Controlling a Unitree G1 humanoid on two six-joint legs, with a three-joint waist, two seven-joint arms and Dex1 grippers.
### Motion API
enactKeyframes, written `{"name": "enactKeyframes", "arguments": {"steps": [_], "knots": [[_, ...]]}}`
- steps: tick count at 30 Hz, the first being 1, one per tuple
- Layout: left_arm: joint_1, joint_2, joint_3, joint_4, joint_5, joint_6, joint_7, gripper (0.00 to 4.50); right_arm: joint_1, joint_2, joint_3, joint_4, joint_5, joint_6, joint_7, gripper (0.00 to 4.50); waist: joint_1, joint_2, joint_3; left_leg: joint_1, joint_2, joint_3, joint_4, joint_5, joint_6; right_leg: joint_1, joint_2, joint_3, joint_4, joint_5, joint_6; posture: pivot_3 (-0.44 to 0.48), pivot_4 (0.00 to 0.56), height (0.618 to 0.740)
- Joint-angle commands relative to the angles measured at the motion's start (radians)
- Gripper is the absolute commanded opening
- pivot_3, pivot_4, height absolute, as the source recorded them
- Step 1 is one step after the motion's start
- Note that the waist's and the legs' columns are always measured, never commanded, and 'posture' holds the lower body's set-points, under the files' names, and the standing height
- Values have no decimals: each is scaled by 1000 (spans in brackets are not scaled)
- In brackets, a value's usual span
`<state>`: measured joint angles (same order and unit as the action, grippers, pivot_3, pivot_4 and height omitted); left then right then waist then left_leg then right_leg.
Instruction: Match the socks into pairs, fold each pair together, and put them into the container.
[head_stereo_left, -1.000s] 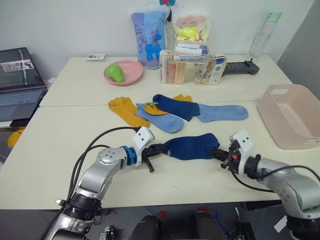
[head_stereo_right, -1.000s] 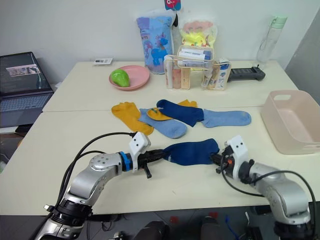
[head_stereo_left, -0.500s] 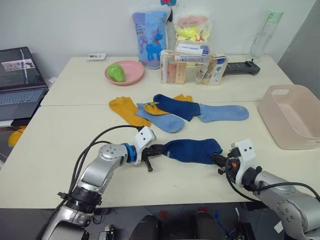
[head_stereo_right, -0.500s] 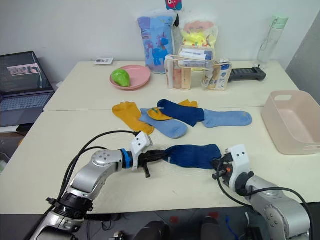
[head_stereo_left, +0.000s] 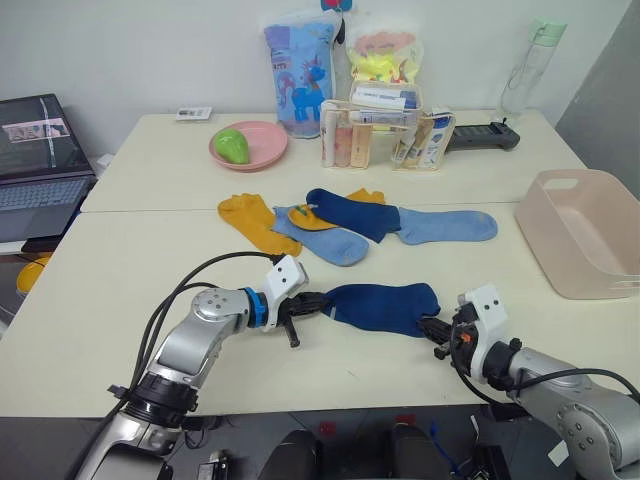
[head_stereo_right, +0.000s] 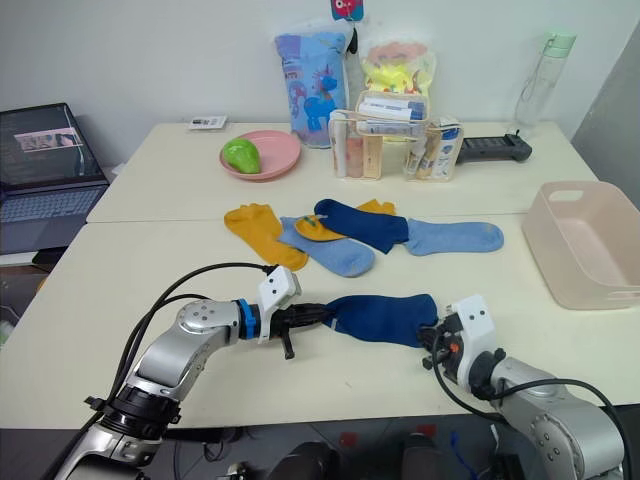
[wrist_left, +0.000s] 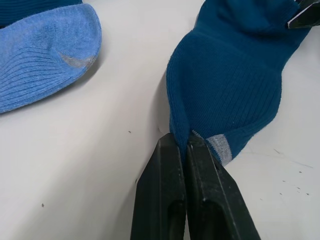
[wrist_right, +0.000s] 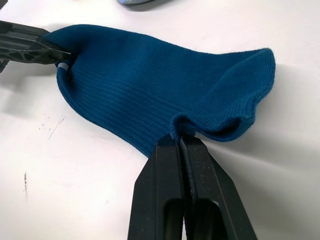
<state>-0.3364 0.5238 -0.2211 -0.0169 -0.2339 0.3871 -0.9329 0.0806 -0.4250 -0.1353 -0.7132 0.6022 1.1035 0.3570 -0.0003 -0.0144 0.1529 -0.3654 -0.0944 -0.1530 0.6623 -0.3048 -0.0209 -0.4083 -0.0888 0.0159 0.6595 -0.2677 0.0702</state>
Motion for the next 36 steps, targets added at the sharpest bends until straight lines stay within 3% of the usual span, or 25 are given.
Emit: {"name": "enactKeyframes", "arguments": {"steps": [1, 6, 10, 11, 13, 16, 23, 28, 29, 32, 36], "knots": [[-2, 4, 58, 6, -9, -48, 12, 1020, 13, -72, -59, -15, 34, -30, 69, 1035, 0, 0, 0, 0, 0, 0, 0, 0, 0, 0, 0, 0, 0, 0, 0, 0, 150, 740], [-7, 50, 129, 14, -42, -89, -32, 2636, 28, -218, -117, -3, 43, -75, 177, 2788, 0, 0, 0, 0, 0, 0, 0, 0, 0, 0, 0, -1, 0, 0, 0, 0, 150, 740], [8, 111, 122, 33, 4, -236, -100, 3945, 87, -386, -88, 4, 0, -211, 359, 4211, 1, 0, 0, 0, 0, 0, 0, 0, 0, 1, 0, -1, -1, 0, 0, 0, 150, 740], [11, 120, 116, 27, 4, -283, -129, 4237, 106, -450, -51, 15, -75, -320, 418, 4225, 1, 0, 0, 0, 0, 0, 0, 0, 0, 2, 0, -2, -2, 0, 0, 0, 150, 740], [11, 131, 79, 11, 25, -397, -188, 4237, 110, -552, 43, 64, -248, -556, 494, 4225, 0, 0, 0, 0, 0, 1, 0, 0, 0, 2, 0, -2, -2, 0, 0, 0, 150, 740], [-5, 111, 31, 20, 59, -493, -218, 4237, 75, -577, 120, 145, -354, -758, 537, 4225, 0, -1, 0, 1, 0, 1, 0, 0, 0, 3, 1, -3, -2, 0, 0, 0, 150, 740], [-52, 54, -88, 101, 193, -643, -212, 4237, -44, -541, 252, 322, -483, -980, 611, 4225, 0, -2, 1, 1, 0, 2, 1, 0, 0, 3, 1, -2, -2, 0, 0, 0, 150, 740], [-72, 47, -108, 159, 234, -679, -200, 4237, -97, -524, 297, 397, -537, -1057, 636, 4225, 0, -2, 1, 1, 1, 2, 1, 0, 0, 3, 1, -2, -1, 0, 0, 0, 150, 740], [-77, 49, -111, 173, 251, -675, -193, 4061, -121, -512, 309, 421, -545, -1064, 640, 4225, 0, -3, 1, 1, 1, 2, 1, 0, 0, 3, 1, -2, -1, 0, 0, 0, 150, 740], [-83, 54, -115, 197, 268, -670, -196, 3442, -171, -490, 337, 472, -572, -1101, 657, 3571, 0, -3, 1, 1, 0, 2, 1, 0, 0, 3, 2, -2, -1, 0, 0, 0, 150, 740], [-95, 52, -117, 214, 278, -673, -194, 2159, -198, -481, 353, 500, -597, -1129, 667, 2126, 0, -3, 1, 1, 0, 2, 2, 0, 0, 3, 2, -2, -1, 0, 0, 0, 150, 740]]}}
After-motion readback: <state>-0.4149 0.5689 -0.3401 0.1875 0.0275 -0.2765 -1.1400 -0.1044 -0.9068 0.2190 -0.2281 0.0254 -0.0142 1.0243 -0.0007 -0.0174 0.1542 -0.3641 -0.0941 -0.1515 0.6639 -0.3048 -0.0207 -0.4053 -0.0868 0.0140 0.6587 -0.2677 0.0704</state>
